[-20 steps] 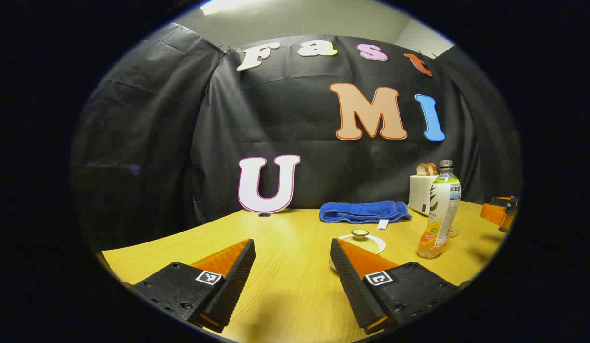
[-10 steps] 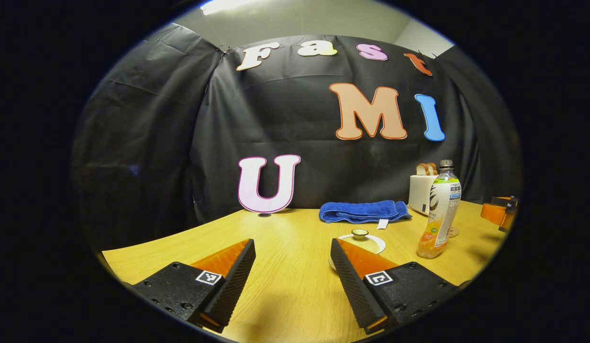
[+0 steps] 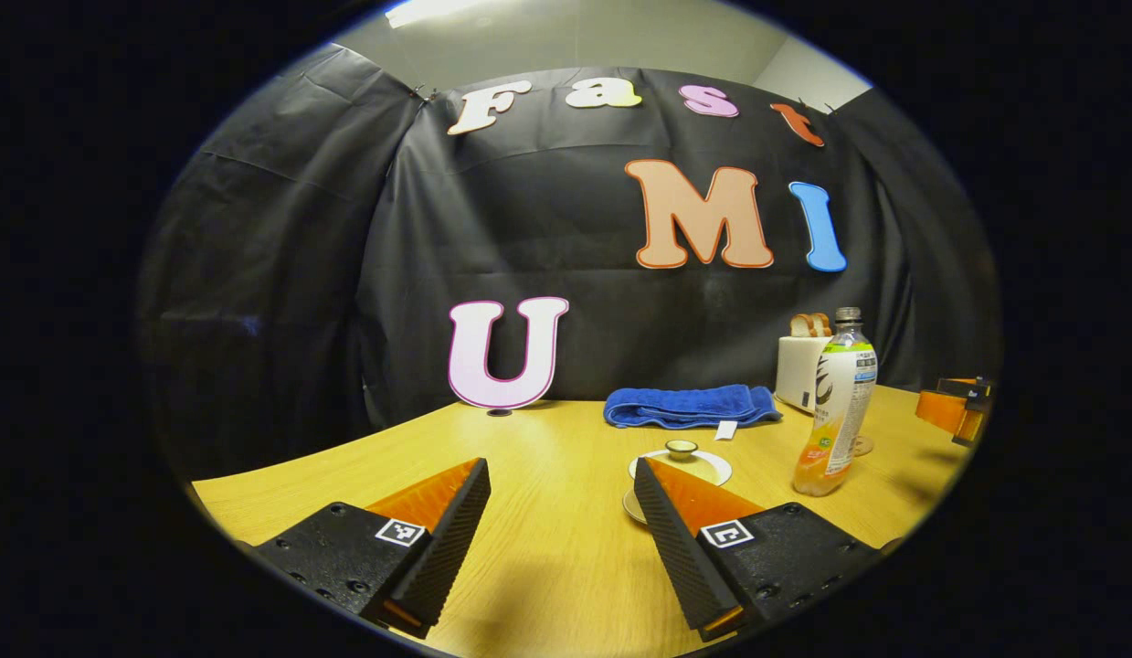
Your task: Open the teacup lid with one hand, grasp the water bottle and pour water into the teacup with the other hand; after pouring, place the water bottle on the coaster and then close the teacup lid.
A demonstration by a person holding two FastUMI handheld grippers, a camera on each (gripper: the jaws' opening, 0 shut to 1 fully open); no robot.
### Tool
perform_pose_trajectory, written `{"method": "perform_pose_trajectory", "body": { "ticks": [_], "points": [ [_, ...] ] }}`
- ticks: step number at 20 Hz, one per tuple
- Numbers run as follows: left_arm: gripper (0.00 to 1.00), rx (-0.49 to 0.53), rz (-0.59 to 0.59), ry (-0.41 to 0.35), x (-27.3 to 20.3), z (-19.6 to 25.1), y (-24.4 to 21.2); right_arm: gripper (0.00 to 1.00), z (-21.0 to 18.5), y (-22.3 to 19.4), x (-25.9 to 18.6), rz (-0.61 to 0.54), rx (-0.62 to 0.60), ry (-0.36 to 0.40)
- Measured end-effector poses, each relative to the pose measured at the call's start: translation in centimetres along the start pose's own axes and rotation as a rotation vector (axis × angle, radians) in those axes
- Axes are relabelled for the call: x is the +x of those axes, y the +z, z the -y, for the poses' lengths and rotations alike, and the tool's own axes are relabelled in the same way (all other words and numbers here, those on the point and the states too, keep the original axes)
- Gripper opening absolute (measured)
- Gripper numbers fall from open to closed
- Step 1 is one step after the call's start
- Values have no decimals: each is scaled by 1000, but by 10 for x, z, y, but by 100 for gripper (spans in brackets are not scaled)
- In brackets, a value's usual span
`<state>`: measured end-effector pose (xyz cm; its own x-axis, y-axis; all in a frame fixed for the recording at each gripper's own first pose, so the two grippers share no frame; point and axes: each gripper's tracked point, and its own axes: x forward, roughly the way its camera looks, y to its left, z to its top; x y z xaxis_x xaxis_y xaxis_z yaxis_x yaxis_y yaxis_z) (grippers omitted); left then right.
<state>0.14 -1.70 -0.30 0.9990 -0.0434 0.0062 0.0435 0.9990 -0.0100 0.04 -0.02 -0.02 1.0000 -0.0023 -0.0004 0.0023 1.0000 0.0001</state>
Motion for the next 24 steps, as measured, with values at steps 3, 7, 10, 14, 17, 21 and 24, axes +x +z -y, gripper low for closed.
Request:
{"method": "perform_pose_trajectory", "body": {
  "ticks": [3,7,10,14,17,21,24],
  "points": [
    [93,-2,2,-41,2,8,0,94,0,-1,0,0,0,0],
    [93,-4,4,-117,5,25,-1,94,-1,-1,0,0,0,0],
    [93,-6,2,-157,11,36,-1,94,0,0,0,0,0,0],
    [93,-6,0,-229,25,55,-3,98,0,0,1,0,0,0],
    [92,-4,-11,-263,36,64,-5,94,-1,-1,0,0,0,3],
    [92,13,-46,-304,52,76,-12,94,-1,-1,0,0,1,6],
    [92,36,-75,-324,63,83,-16,94,-1,-1,0,0,0,6]
  ]
}}
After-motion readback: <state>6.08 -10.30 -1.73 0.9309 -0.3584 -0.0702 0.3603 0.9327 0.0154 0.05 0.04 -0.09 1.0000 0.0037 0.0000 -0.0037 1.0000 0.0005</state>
